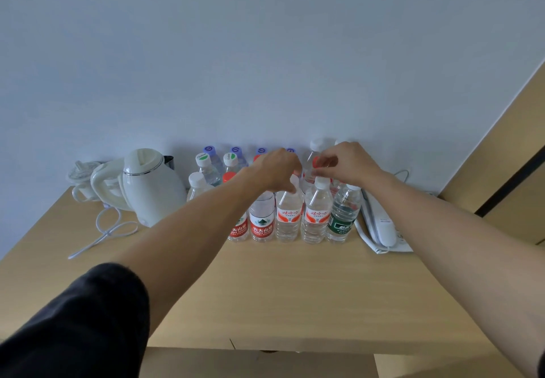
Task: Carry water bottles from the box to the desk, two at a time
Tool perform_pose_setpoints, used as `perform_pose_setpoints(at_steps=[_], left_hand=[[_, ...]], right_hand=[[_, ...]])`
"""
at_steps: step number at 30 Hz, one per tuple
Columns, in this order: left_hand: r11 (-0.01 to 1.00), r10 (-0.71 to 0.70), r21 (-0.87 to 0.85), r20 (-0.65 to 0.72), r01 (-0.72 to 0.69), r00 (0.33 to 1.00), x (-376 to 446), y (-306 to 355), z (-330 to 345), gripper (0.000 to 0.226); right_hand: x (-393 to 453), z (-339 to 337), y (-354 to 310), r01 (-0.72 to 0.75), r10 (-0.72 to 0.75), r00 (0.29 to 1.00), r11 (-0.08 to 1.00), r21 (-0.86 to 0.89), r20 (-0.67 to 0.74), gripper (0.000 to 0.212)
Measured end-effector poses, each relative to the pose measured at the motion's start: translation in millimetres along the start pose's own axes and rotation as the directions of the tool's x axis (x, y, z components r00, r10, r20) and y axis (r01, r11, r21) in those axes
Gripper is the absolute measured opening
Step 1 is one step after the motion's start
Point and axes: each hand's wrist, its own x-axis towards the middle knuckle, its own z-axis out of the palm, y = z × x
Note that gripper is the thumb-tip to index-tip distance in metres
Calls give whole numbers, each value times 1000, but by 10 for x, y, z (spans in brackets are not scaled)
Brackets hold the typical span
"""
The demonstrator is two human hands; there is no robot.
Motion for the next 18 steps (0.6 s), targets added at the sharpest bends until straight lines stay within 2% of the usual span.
perform_pose_setpoints(at_steps=[2,4,18], left_hand=[[999,-15,-30,-22,14,1000,24,2,40,46],[997,-26,-73,-43,23,999,35,1,57,44],[994,-44,-96,-22,42,999,-4,44,28,41]], right_hand=[[-27,8,16,39,-27,992,995,-93,125,32],[-53,37,28,55,-23,981,986,-159,193,37],[-79,104,58,41,-21,992,986,-160,128,39]])
